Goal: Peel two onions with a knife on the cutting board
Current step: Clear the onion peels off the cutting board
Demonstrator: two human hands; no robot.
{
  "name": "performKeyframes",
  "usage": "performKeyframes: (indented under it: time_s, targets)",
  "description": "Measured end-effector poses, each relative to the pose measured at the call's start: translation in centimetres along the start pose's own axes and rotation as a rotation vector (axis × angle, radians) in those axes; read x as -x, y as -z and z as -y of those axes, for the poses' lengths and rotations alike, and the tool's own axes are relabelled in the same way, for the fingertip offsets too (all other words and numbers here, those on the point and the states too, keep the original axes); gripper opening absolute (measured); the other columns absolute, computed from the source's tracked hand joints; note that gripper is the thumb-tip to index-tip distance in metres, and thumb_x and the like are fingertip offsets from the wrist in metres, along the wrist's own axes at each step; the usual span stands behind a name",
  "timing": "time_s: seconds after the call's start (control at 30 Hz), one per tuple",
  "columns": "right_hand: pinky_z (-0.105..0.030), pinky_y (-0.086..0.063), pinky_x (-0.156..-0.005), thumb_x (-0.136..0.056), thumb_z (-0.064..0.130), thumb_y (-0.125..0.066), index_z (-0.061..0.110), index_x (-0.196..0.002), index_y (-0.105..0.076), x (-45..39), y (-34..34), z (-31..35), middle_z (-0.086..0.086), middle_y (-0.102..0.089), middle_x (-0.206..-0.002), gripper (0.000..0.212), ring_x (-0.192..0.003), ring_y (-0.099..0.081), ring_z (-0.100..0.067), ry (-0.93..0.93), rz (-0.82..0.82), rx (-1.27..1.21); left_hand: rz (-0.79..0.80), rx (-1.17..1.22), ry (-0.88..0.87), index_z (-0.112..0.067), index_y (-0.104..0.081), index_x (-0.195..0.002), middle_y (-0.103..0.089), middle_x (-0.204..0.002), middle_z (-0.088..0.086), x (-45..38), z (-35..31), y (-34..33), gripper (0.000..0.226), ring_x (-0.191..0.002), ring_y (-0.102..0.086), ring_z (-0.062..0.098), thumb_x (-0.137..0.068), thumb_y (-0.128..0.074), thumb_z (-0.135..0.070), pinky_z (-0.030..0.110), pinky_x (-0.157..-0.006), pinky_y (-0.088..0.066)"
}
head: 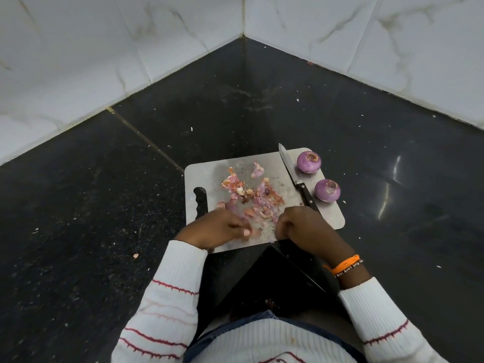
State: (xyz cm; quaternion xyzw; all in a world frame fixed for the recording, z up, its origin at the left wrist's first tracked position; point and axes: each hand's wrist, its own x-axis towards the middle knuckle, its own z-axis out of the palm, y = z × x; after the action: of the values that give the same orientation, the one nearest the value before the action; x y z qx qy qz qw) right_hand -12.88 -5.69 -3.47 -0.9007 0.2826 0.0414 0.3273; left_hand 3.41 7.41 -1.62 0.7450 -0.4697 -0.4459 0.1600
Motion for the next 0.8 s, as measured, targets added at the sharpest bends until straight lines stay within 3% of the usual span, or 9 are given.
performKeyframes:
  time_s: [0.07, 0.13, 0.2, 0.3, 0.37, 0.43, 0.57, 0.67, 0.8]
  targets:
    - [-0.022, -0.036, -0.073, -0.076, -0.005, -0.04, 0.01, -0.079, -0.072, -0.8, -0.7, 0.4, -0.002, -0.061, -0.088, 0.035, -0.089, -0.059, -0.024, 0.081, -0.129, -0.104, -0.082, 0.042, -0.056, -0.013, -0.069, -0.11, -0.06, -0.102, -0.004, -0.7, -0.6, -0.5, 0.022, -0.1, -0.057, 0.014, -0.095, -0.054, -0.02, 0.02, -0.087, -0.042]
    - [-0.023, -0.034, -0.075, -0.071, 0.0, -0.033, 0.007, -0.093, -0.071, -1.2, -0.9, 0.7, -0.003, -0.057, -0.091, 0.045, -0.089, -0.053, -0.023, 0.153, -0.259, -0.156, -0.206, 0.045, -0.112, -0.012, -0.067, -0.112, -0.055, -0.107, -0.005, -1.0, -1.5, -0.9, 0.023, -0.1, -0.052, 0.011, -0.096, -0.052, -0.014, 0.004, -0.08, -0.036]
    - [-0.025, -0.038, -0.077, -0.066, 0.002, -0.031, 0.009, -0.094, -0.072, -1.0, -0.7, 0.7, -0.003, -0.06, -0.092, 0.049, -0.088, -0.052, -0.018, 0.164, -0.322, -0.196, -0.246, 0.047, -0.133, -0.013, -0.068, -0.109, -0.054, -0.105, -0.005, -1.0, -1.8, -1.0, 0.021, -0.097, -0.05, 0.009, -0.096, -0.051, -0.013, 0.006, -0.077, -0.037]
    - [-0.032, -0.05, -0.074, -0.064, -0.006, -0.037, 0.009, -0.073, -0.072, -0.2, 0.6, 0.9, -0.002, -0.067, -0.077, 0.039, -0.076, -0.062, -0.017, 0.116, -0.152, -0.237, -0.18, 0.027, -0.081, -0.013, -0.069, -0.1, -0.057, -0.098, -0.002, -0.3, -1.6, -0.2, 0.017, -0.093, -0.054, 0.015, -0.095, -0.053, -0.016, 0.03, -0.086, -0.044]
    - [-0.032, -0.053, -0.073, -0.065, -0.013, -0.038, 0.01, -0.068, -0.073, -0.1, 0.8, 0.9, 0.0, -0.067, -0.069, 0.041, -0.071, -0.064, -0.016, 0.082, 0.09, -0.17, -0.175, -0.007, -0.023, -0.016, -0.067, -0.093, -0.056, -0.095, -0.006, -0.2, -1.1, 0.3, 0.012, -0.089, -0.052, 0.011, -0.095, -0.054, -0.016, 0.028, -0.083, -0.043]
    - [-0.026, -0.052, -0.07, -0.066, -0.015, -0.038, 0.01, -0.073, -0.075, -0.3, 0.0, 0.7, 0.007, -0.062, -0.064, 0.046, -0.066, -0.06, -0.01, 0.097, 0.204, -0.105, -0.191, -0.053, 0.029, -0.022, -0.062, -0.088, -0.054, -0.092, -0.009, -0.3, -0.6, 0.5, 0.012, -0.088, -0.051, 0.008, -0.094, -0.055, -0.014, 0.022, -0.075, -0.038]
    - [-0.016, -0.04, -0.073, -0.073, -0.015, -0.035, 0.006, -0.092, -0.074, -1.0, -0.9, 0.6, -0.003, -0.066, -0.088, 0.048, -0.078, -0.056, -0.008, 0.13, -0.048, -0.185, -0.168, -0.039, 0.047, -0.015, -0.067, -0.096, -0.053, -0.101, -0.007, -0.9, 0.1, -0.2, 0.022, -0.104, -0.053, 0.012, -0.094, -0.05, -0.003, 0.02, -0.086, -0.037]
    - [-0.004, -0.036, -0.076, -0.074, -0.008, -0.035, 0.007, -0.1, -0.071, -1.1, -0.5, 0.5, 0.003, -0.059, -0.097, 0.047, -0.088, -0.052, -0.009, 0.195, -0.262, -0.193, -0.218, -0.021, 0.026, -0.019, -0.067, -0.091, -0.057, -0.104, -0.005, -1.1, 0.1, -0.5, 0.026, -0.105, -0.055, 0.014, -0.092, -0.049, -0.001, 0.026, -0.09, -0.042]
    - [-0.025, -0.048, -0.076, -0.068, -0.011, -0.036, 0.012, -0.074, -0.07, -0.8, -0.3, 0.6, -0.002, -0.066, -0.082, 0.041, -0.082, -0.06, -0.017, 0.134, -0.241, -0.309, -0.31, 0.027, 0.02, -0.02, -0.061, -0.081, -0.058, -0.094, -0.007, -0.8, -0.1, 0.2, 0.02, -0.092, -0.054, 0.008, -0.088, -0.059, -0.001, 0.022, -0.078, -0.038]
